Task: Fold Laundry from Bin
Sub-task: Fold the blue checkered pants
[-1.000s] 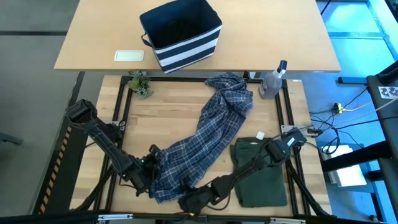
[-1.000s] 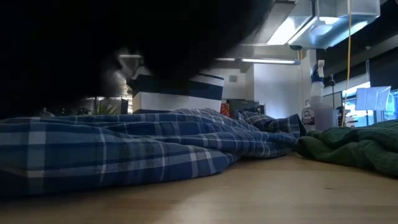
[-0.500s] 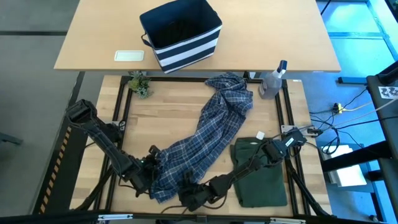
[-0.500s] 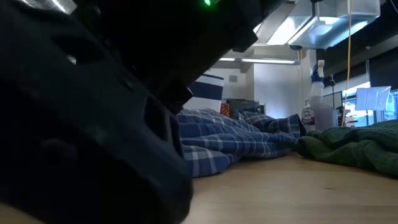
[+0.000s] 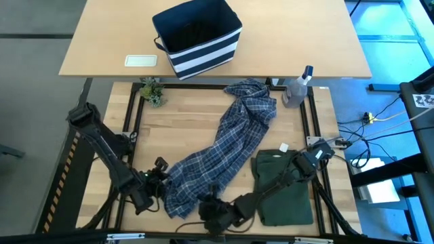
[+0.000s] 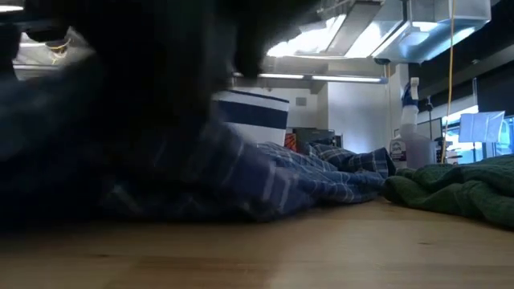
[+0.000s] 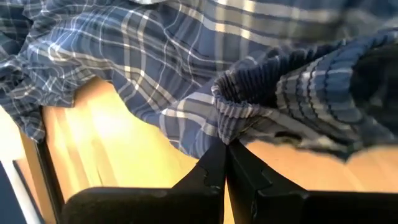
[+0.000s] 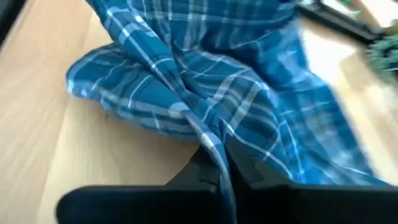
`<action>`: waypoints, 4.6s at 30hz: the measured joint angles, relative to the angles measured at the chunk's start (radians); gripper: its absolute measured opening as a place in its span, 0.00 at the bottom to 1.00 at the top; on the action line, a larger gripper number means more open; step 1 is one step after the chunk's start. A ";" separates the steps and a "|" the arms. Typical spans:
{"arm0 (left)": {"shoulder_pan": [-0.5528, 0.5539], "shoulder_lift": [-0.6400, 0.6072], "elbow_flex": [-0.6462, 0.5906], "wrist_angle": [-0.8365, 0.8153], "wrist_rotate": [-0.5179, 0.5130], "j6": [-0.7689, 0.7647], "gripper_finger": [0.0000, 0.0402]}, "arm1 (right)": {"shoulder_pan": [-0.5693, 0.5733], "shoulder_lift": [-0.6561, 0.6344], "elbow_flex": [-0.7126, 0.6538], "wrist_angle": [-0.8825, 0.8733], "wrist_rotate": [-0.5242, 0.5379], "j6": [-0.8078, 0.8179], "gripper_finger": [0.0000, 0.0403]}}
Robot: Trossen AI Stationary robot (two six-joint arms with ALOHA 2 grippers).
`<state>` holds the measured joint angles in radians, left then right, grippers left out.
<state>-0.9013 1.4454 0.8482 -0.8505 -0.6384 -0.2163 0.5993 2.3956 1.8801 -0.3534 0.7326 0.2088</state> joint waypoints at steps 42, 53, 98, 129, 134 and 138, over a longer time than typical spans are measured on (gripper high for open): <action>-0.172 0.019 0.000 0.264 -0.063 -0.174 0.27 | -0.206 -0.055 0.000 -0.103 -0.027 0.293 0.00; -0.142 0.025 0.000 0.241 0.030 -0.200 0.27 | -0.241 -0.055 0.000 -0.093 -0.073 0.285 0.00; -0.091 0.221 0.000 0.222 0.026 -0.234 0.76 | -0.242 -0.055 0.000 -0.089 -0.096 0.284 0.00; -0.090 0.244 0.013 -0.047 -0.135 -0.456 0.03 | -0.232 -0.055 0.000 -0.121 -0.200 0.228 0.00; -0.098 0.244 0.111 -0.127 -0.062 -0.427 0.01 | -0.212 -0.055 0.000 -0.194 -0.300 0.194 0.00; -0.128 0.244 0.230 -0.198 0.009 -0.396 0.01 | -0.167 -0.055 0.000 -0.190 -0.397 0.202 0.00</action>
<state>-1.0294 1.6894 1.0785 -1.0484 -0.6295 -0.6125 0.4327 2.3402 1.8801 -0.5431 0.3358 0.4111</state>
